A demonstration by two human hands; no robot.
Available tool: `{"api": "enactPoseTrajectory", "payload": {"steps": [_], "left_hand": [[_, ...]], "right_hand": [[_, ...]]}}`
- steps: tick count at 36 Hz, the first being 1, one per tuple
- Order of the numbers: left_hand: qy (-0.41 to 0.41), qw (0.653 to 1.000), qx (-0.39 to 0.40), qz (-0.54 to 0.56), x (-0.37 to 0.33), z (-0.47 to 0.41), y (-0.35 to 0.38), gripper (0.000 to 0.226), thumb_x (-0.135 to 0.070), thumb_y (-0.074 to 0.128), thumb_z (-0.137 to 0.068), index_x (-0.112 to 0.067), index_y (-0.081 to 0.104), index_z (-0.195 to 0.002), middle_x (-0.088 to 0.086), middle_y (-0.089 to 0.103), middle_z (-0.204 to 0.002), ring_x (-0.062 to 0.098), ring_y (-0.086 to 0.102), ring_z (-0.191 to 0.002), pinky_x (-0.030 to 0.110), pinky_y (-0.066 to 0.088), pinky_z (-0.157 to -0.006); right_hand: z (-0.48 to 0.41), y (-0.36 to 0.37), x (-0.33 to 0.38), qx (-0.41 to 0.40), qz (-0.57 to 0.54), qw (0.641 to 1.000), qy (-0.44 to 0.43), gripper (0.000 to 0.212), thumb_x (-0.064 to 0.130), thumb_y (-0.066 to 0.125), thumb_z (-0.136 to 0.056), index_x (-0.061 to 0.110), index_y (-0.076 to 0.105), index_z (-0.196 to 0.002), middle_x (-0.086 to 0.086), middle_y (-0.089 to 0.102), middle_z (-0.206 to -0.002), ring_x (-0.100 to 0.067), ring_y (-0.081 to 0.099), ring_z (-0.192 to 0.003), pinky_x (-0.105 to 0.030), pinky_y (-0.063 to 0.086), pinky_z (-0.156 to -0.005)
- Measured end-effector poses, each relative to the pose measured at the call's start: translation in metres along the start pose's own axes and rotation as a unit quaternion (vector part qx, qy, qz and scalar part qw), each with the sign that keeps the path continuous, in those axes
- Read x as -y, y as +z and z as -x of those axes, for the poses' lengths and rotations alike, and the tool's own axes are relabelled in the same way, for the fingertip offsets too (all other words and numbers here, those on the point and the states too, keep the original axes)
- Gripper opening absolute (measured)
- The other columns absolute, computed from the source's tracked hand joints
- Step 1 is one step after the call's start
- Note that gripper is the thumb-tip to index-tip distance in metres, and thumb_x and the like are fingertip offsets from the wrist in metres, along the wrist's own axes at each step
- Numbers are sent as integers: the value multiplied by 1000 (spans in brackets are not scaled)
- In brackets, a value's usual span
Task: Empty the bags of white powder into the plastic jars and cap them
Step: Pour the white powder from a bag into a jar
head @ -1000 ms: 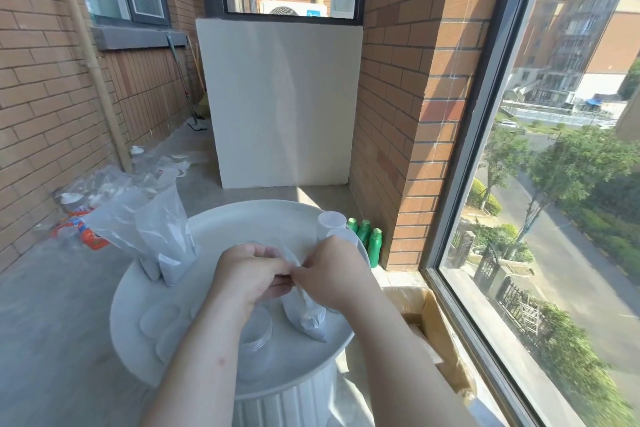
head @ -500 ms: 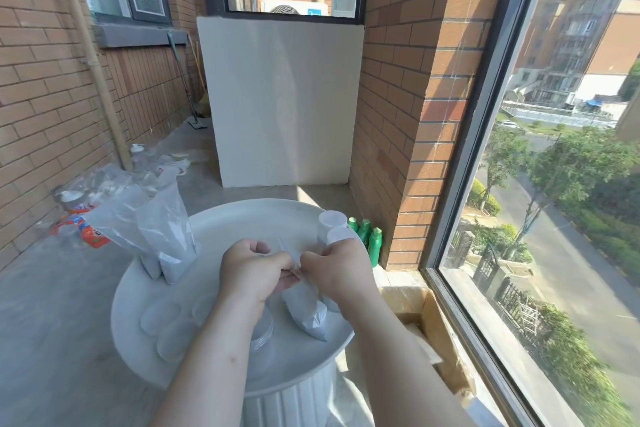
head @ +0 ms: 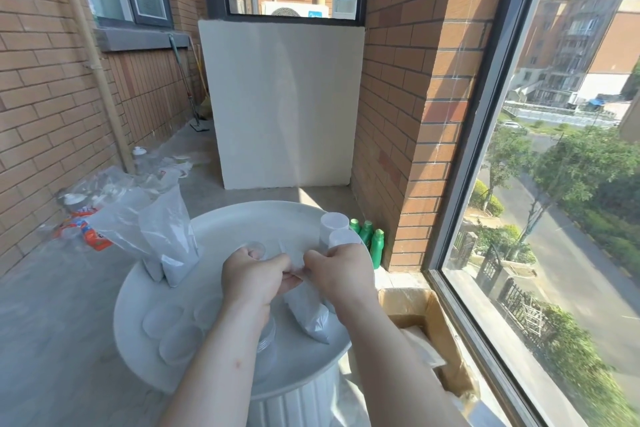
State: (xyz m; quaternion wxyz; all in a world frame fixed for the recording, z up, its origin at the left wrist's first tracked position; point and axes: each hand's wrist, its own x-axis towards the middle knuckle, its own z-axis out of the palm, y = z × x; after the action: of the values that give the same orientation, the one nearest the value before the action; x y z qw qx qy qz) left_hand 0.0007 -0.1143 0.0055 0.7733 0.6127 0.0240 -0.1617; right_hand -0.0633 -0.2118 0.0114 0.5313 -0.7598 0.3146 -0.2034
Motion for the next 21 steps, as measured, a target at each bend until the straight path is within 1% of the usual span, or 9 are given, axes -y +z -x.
{"api": "enactPoseTrajectory", "payload": {"steps": [2, 5, 7, 9, 12, 14, 16, 19, 21], "left_hand": [[-4, 1000, -4, -3, 0, 0, 0, 43, 17, 58, -73, -1, 48, -110, 25, 58, -120, 35, 73, -66, 34, 60, -56], [32, 995, -16, -92, -3, 1, -2, 33, 9, 62, -69, -12, 41, -84, 12, 48, -98, 35, 74, -66, 37, 62, -61], [57, 985, -23, -158, -7, 2, -2, 37, 2, 63, -67, -16, 33, -78, 8, 45, -87, 31, 73, -58, 37, 60, -64], [78, 972, -30, -218, -11, 6, -1, 35, -2, 63, -68, -18, 33, -78, 3, 47, -78, 27, 72, -53, 21, 44, -50], [104, 955, -53, -274, -17, 11, -1, 31, -4, 63, -69, -17, 36, -76, 0, 45, -73, 19, 68, -45, 15, 27, -34], [122, 944, -64, -300, -20, 12, -3, 28, -5, 62, -68, -17, 37, -76, 2, 51, -67, 17, 64, -39, 16, 31, -33], [138, 932, -77, -327, -23, 12, -6, 25, -8, 61, -65, -16, 40, -75, -1, 56, -55, 21, 67, -42, 27, 46, -42], [143, 922, -93, -346, -28, 12, -11, 21, -8, 59, -64, -16, 41, -71, -7, 44, -31, 26, 67, -44, 39, 56, -53], [142, 919, -95, -354, -28, 12, -12, 20, -9, 58, -64, -17, 41, -70, -8, 43, -29, 27, 66, -46, 41, 58, -55]], "right_hand": [[-1, -1, -1, -4, -8, 1000, 1, 41, 14, 63, -72, 17, 30, -48, -3, 33, -52, -20, 28, -54, -26, 26, -52], [-3, -4, 0, -3, 12, 1000, -6, 38, 15, 63, -73, 16, 33, -49, 2, 34, -47, -16, 26, -44, -22, 24, -45], [-3, -8, 2, -7, 37, 999, -21, 42, 14, 63, -74, 16, 30, -48, 8, 26, -36, -13, 22, -36, -20, 21, -37], [-3, -12, 3, -18, 69, 997, -43, 46, 14, 63, -75, 16, 27, -47, 6, 22, -31, -16, 24, -33, -18, 18, -34], [-4, -16, 4, -52, 125, 988, -69, 43, 17, 64, -76, 13, 31, -49, 4, 26, -35, -15, 24, -38, -21, 19, -35], [-5, -19, 3, -76, 142, 983, -83, 43, 17, 64, -75, 13, 30, -50, 3, 26, -40, -18, 24, -44, -25, 20, -39], [-5, -22, 3, -99, 150, 980, -86, 41, 17, 63, -75, 12, 30, -51, 0, 28, -45, -19, 24, -45, -26, 20, -42], [-6, -28, 3, -121, 168, 975, -84, 36, 19, 61, -75, 12, 32, -53, -1, 30, -48, -18, 25, -44, -25, 19, -42], [-6, -30, 2, -126, 173, 974, -78, 35, 19, 60, -75, 12, 33, -54, -1, 32, -49, -19, 26, -45, -25, 18, -43]]}}
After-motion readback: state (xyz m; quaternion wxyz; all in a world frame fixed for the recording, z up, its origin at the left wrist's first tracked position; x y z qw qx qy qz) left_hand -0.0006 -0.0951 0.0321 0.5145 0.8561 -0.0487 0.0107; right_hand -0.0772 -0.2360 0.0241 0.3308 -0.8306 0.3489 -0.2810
